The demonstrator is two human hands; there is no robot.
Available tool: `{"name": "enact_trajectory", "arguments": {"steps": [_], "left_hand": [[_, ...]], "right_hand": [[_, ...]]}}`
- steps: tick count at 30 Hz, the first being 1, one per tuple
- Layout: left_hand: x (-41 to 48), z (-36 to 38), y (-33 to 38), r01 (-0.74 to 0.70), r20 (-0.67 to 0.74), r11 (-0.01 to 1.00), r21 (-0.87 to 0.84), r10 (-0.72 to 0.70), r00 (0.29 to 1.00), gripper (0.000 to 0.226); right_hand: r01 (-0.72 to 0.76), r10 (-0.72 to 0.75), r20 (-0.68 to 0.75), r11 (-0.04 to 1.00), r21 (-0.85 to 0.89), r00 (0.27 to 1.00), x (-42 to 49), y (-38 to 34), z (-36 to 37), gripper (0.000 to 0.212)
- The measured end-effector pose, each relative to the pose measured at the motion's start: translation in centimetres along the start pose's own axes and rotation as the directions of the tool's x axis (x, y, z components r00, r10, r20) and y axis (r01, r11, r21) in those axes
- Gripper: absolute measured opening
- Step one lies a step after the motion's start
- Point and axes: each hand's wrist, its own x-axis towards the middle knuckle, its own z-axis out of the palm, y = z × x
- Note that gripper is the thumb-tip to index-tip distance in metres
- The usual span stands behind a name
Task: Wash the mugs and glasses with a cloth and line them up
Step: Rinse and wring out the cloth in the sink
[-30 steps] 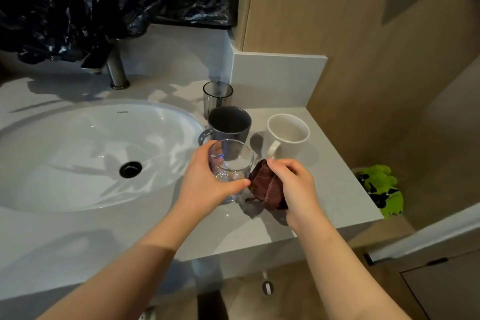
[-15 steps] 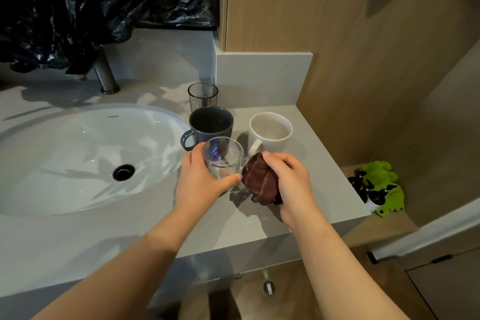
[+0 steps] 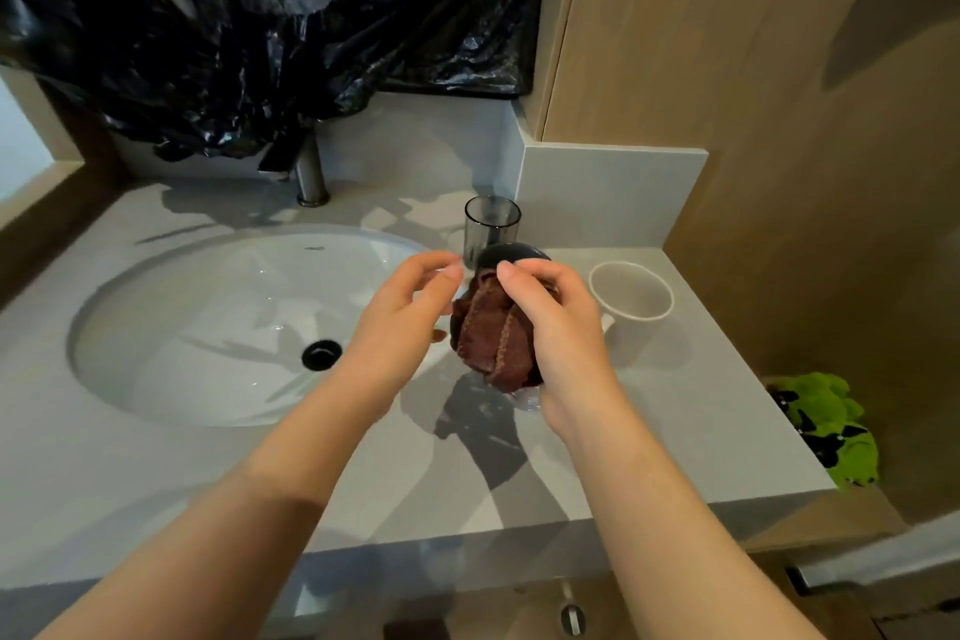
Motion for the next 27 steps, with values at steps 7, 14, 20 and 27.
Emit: {"name": "enact_trajectory", "arguments": {"steps": [7,14,20,27], "left_hand": [[3.5,-8.6,-1.4,0.246,0.009,0.967,-0.073,-0.246,0.969,0.017],[8.4,-17.0,-2.5,0.281,-0.068,0.958,-0.058,-0.285,0.956,0.013],[10.7,-20.0,-2.1,0.219,0.042,0.976,-0.011,-0.219,0.975,0.013],[12.8,-21.9,-2.2,0.077,0.086,0.985,0.153,-0.091,0.992,0.02]], "right_hand": [[-0.131,0.142,0.126,0.987,-0.093,0.982,2.9,2.1,9.4,0.034],[-0.136,0.188,0.224,0.964,-0.23,0.956,5.6,4.1,16.2,0.012],[-0.048,0.164,0.378,0.953,-0.299,0.911,6.8,4.5,19.6,0.012],[0.083,0.04,0.203,0.824,-0.56,0.978,10.2,4.5,20.5,0.018]]}}
